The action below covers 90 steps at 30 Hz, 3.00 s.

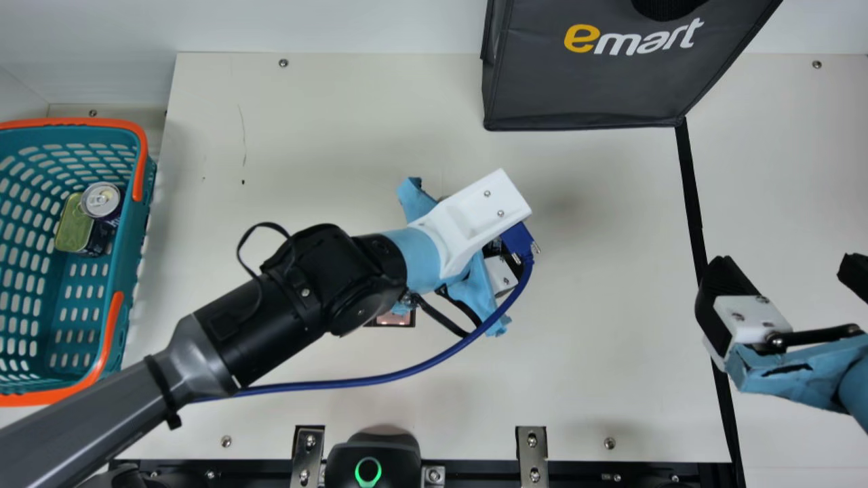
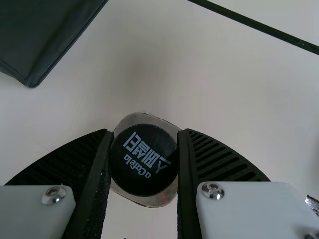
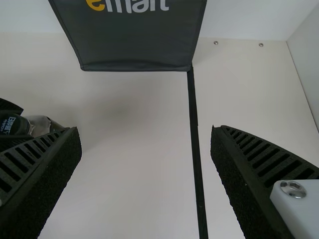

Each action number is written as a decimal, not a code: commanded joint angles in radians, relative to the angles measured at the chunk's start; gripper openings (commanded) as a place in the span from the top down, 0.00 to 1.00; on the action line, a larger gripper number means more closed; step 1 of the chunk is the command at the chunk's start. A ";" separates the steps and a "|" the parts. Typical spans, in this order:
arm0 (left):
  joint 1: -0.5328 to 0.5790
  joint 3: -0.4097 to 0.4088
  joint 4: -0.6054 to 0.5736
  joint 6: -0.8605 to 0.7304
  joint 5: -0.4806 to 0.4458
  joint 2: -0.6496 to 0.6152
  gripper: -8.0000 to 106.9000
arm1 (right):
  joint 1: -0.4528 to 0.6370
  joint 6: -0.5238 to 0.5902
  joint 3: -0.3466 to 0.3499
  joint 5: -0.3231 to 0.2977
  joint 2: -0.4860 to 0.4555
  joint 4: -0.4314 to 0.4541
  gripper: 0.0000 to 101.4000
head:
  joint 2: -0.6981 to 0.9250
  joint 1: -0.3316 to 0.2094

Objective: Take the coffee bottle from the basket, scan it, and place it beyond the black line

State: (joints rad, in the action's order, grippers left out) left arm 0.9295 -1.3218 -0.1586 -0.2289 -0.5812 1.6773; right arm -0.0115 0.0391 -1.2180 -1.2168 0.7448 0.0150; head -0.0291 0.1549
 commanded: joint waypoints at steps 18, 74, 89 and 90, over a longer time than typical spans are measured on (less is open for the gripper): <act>-0.003 -0.027 0.041 0.003 -0.018 0.038 0.58 | 0.000 0.000 0.000 0.000 0.000 0.000 0.10 | 0.002 -0.017; -0.150 0.026 0.190 0.282 -0.088 -0.243 0.15 | 0.000 0.000 0.000 0.000 0.000 0.000 0.10 | 0.002 -0.017; -0.383 0.135 0.147 0.196 -0.134 -0.434 0.15 | 0.000 0.000 0.000 0.000 0.000 0.000 0.10 | 0.002 -0.017; -0.402 0.141 0.140 0.185 -0.137 -0.446 0.15 | 0.000 0.000 0.000 0.000 0.000 0.000 0.10 | 0.002 -0.017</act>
State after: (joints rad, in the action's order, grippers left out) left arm 0.5562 -1.1853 -0.0132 -0.0332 -0.7169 1.2429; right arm -0.0115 0.0391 -1.2180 -1.2168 0.7448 0.0150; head -0.0291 0.1549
